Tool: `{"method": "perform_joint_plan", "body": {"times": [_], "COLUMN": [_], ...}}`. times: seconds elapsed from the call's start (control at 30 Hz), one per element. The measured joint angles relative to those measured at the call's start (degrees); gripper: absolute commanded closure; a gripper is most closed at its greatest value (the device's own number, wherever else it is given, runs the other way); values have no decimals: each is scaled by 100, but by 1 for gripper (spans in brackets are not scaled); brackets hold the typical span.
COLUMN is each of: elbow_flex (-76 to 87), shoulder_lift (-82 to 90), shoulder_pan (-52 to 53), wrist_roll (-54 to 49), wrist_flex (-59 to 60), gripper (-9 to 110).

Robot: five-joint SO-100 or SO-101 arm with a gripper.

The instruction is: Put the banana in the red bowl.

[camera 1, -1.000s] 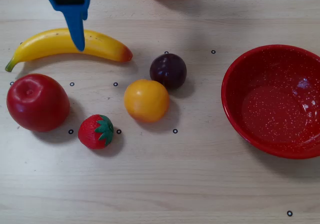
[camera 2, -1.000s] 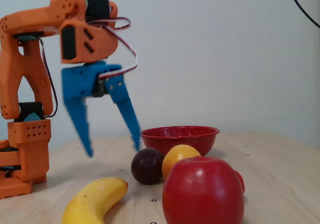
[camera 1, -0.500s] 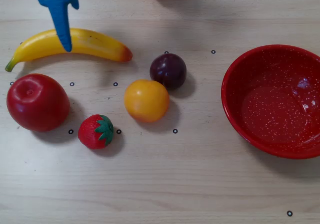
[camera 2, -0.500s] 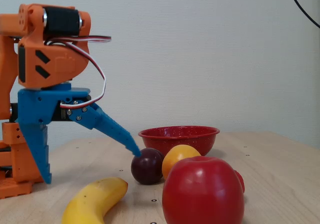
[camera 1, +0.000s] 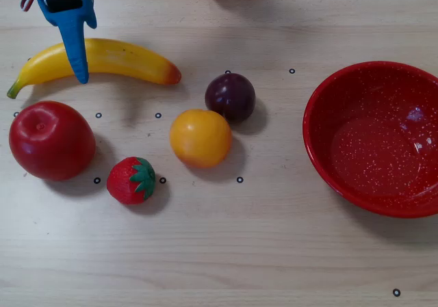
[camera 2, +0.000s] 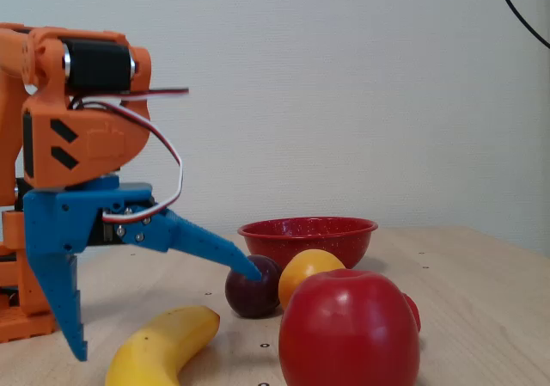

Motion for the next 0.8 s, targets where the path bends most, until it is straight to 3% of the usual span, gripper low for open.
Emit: {"method": "perform_joint_plan", "body": {"times": [0.8], "elbow_flex": [606], "shoulder_lift": [-457], "shoulder_pan": [9], "wrist_roll": [70], "wrist_flex": [-870], "gripper": [38]}}
